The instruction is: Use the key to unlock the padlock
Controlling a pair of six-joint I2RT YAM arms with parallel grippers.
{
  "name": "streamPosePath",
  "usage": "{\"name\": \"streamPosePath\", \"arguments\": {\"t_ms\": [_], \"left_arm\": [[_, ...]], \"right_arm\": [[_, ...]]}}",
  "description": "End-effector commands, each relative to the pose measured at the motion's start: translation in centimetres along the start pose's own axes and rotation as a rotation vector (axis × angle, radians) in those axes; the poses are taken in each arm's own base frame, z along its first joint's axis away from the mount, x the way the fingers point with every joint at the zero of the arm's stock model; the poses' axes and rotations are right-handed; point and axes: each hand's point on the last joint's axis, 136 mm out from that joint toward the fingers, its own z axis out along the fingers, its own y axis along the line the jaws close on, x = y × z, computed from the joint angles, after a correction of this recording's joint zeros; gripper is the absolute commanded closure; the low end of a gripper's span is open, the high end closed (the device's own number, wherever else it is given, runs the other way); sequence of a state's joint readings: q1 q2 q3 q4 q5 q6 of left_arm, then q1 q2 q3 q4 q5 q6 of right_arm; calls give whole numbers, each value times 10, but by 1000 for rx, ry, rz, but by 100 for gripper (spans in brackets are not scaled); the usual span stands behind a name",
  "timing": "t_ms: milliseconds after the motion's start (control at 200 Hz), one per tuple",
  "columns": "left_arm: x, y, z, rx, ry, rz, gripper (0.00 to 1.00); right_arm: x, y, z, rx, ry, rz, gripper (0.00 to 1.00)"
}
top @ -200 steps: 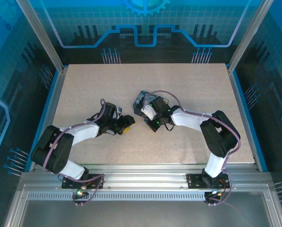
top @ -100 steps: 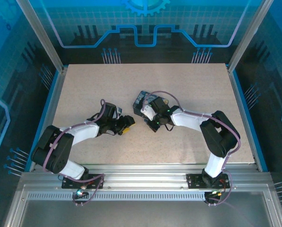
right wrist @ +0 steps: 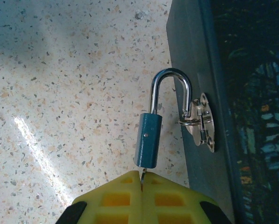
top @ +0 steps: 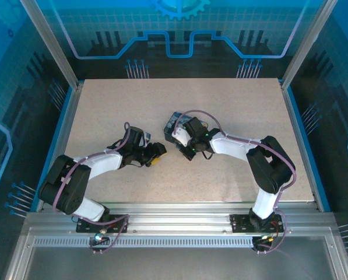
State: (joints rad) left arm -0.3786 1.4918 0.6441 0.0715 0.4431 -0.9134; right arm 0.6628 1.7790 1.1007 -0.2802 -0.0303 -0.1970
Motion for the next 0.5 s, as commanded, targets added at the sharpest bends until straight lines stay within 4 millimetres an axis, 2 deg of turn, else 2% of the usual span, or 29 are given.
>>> {"name": "streamPosePath", "arguments": {"t_ms": [0, 120, 295, 495], "left_arm": [[2, -13, -5, 28, 13, 32, 42], [2, -12, -6, 27, 13, 30, 42], [4, -10, -8, 21, 6, 25, 42], [5, -10, -15, 20, -9, 33, 42]], "right_arm": [[-2, 7, 2, -14, 3, -31, 100], [-3, 9, 4, -12, 11, -46, 100], [-21, 23, 7, -38, -6, -94, 100], [-30, 31, 6, -54, -28, -85, 100]]}}
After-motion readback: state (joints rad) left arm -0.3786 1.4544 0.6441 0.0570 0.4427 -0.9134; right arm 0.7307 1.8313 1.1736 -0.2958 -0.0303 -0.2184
